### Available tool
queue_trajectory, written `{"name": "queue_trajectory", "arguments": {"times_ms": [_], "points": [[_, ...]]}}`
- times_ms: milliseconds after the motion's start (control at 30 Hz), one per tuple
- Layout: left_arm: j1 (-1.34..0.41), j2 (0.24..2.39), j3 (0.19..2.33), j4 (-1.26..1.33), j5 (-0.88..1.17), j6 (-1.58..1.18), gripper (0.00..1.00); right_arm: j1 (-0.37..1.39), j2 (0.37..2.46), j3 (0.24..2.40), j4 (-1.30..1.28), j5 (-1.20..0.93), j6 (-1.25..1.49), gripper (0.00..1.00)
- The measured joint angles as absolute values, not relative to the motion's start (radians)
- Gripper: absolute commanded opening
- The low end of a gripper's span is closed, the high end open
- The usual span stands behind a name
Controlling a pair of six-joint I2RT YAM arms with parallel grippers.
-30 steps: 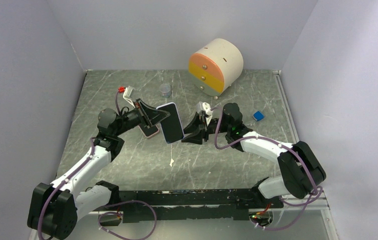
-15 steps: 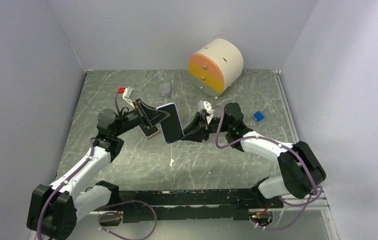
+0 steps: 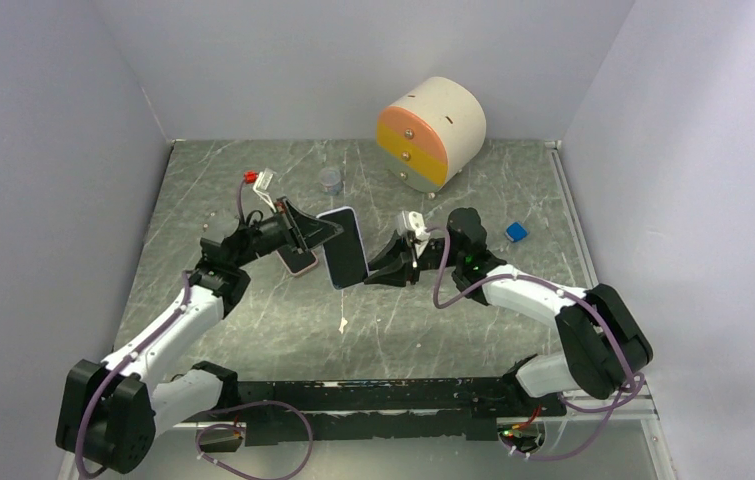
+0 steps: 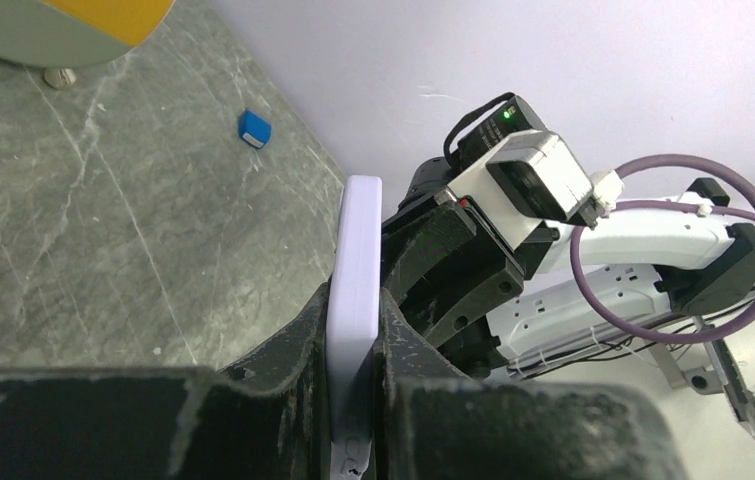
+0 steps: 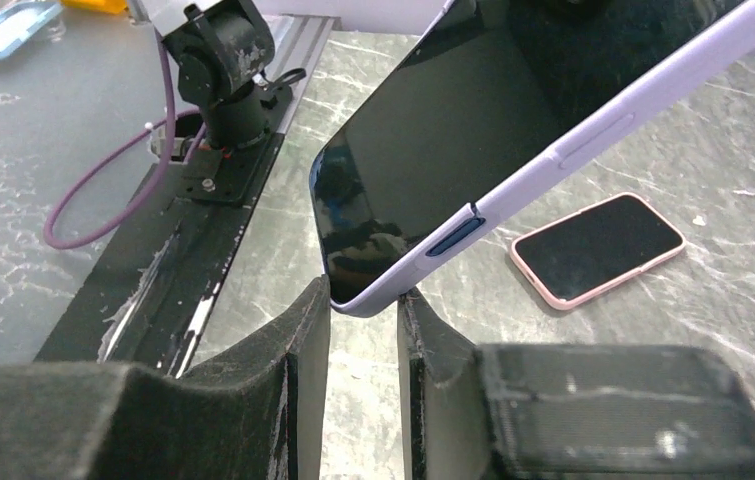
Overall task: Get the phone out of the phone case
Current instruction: Remove the phone case from the phone.
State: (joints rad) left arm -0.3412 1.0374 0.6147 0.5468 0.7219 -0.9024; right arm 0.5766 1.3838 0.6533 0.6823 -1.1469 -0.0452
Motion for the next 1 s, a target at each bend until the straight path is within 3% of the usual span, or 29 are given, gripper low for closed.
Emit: {"name": "queue_trajectory", "arguments": {"times_ms": [467, 867, 1000], "points": [[-0.332, 1.117, 0.637, 0.567, 0.784, -0.973, 0.02, 0.571, 1.373, 0.721, 0.422, -1.218, -0.313, 0.0], [-0.32, 1.117, 0.647, 0.698, 0.849, -0.997, 0.02, 0.571, 1.373, 0.771, 0.4, -1.284, -0.347, 0.01], [-0.32, 1.097, 0.636, 0.725, 0.828, -0.981, 0.02, 0.571, 1.375, 0.758, 0.487, -1.272, -0.242, 0.26]]}}
